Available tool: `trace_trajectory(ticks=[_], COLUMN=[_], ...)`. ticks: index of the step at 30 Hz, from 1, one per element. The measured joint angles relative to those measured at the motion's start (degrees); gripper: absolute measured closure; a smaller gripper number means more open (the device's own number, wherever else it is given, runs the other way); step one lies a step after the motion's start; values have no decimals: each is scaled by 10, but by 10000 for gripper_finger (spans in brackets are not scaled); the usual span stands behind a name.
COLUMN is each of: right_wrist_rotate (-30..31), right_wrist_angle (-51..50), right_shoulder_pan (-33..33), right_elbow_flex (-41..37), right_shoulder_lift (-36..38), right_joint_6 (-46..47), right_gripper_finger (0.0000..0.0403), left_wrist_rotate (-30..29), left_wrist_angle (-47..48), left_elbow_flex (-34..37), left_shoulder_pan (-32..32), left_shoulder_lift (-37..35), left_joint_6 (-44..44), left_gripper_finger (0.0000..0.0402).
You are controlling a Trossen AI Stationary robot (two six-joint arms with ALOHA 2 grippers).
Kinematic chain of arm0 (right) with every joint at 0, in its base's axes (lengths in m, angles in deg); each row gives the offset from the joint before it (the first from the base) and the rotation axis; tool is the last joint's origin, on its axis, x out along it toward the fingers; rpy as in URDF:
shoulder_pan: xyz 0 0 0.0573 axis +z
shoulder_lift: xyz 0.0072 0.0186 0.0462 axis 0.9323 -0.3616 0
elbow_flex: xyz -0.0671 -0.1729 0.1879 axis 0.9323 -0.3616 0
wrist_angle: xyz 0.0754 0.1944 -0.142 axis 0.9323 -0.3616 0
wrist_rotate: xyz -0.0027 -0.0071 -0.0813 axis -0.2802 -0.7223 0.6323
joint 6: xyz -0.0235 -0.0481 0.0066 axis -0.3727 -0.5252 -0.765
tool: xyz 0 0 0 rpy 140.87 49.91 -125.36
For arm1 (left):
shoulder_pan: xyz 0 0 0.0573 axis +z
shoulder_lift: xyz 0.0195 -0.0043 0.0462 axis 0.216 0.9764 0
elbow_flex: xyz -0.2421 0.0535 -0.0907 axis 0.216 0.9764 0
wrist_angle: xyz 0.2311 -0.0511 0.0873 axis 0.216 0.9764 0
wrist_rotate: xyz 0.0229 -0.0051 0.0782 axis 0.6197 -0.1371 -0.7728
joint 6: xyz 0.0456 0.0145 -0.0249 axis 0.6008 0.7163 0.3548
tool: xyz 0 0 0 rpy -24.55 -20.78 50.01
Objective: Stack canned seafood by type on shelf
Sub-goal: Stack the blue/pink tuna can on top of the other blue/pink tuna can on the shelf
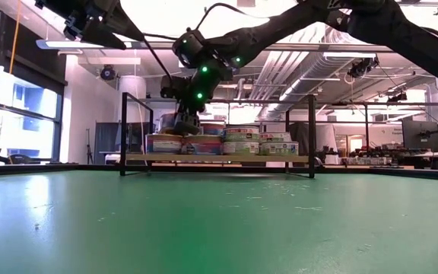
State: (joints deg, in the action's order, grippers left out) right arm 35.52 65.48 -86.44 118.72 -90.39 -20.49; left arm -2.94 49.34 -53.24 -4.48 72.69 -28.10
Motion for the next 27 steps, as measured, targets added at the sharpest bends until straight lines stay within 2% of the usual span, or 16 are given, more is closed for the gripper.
trace_trajectory(ticks=[9, 21, 27], right_wrist_rotate=[-17, 0, -5], right_wrist_angle=[-9, 0, -31], right_shoulder_pan=[0, 3, 19], right_elbow_flex=[-1, -1, 7], right_shoulder_lift=[0, 0, 13], right_joint_6=[6, -1, -6], right_gripper_finger=[121, 119, 119], left_wrist_rotate=[5, 5, 5], left_wrist_angle=[0, 0, 0], left_elbow_flex=[0, 0, 0], left_shoulder_pan=[0, 0, 0], left_shoulder_lift=[0, 0, 0], left_joint_6=[0, 0, 0], left_gripper_finger=[41, 41, 41])
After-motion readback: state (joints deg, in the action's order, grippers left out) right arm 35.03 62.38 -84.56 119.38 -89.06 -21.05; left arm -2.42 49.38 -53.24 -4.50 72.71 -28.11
